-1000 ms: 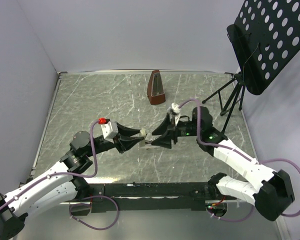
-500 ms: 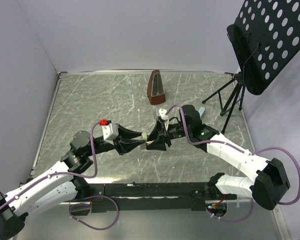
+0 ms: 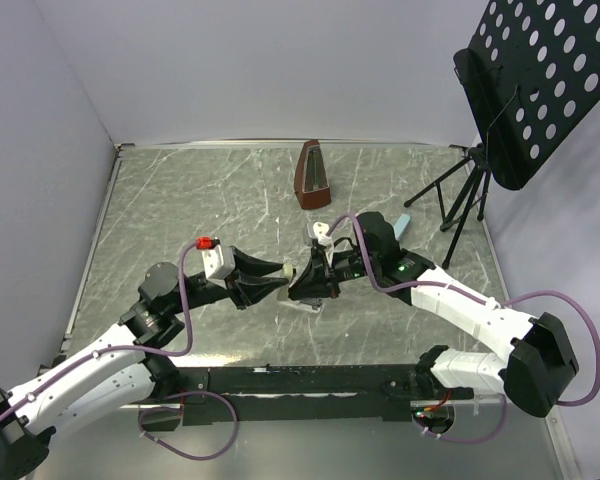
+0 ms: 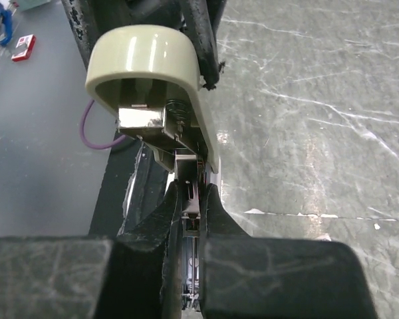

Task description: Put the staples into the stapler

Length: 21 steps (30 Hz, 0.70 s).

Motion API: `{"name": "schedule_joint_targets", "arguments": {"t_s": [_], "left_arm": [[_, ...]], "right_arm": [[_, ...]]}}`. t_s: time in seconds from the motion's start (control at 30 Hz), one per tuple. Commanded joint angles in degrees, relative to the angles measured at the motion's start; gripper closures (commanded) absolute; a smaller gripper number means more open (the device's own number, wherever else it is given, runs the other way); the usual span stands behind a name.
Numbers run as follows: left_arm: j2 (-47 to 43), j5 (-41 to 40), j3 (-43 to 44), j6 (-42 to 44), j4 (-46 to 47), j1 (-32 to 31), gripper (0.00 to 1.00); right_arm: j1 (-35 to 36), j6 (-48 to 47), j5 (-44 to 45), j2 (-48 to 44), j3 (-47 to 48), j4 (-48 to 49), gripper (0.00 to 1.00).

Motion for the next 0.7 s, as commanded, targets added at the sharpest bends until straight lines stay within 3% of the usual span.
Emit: {"name": "schedule_joint_targets", "arguments": {"t_s": [0.0,0.07,0.1,0.2,0.4,0.53,0.67], "left_arm": [[-4.2,-6.3,2.1,1.5,1.5,-0.1,0.57],[-5.4,-9.3,1.9,1.7,-0.3,0.0,0.44],[-6.8,-13.8,1.9,1.5,-1.0,-0.1,0.29],[-10.0,-24.9,3.2,-0.6,-4.9,-0.1,0.06],[-14.2,-46.5,11.4,-2.4,-22.8,0.0,0.01],[-16.2,-62.6,15.9,-3.3,-33.2,0.0,0.01],[-18.7,-71.8,17.8,-3.2,-40.1,-0.1,0.01]], "right_arm": [[0.2,0.5,5.3,-0.8,2.7,0.8,1.0],[0.2,1.2,7.4,-0.3,2.8,0.7,1.0],[0.4,1.7,10.2,-0.1,3.0,0.7,1.0],[1.3,3.0,15.9,1.5,3.8,0.4,1.0],[3.9,6.3,24.1,7.0,4.8,4.0,1.0],[8.5,8.3,36.7,13.4,8.0,3.7,1.0],[13.8,9.0,50.6,19.5,13.1,1.6,1.0]]}}
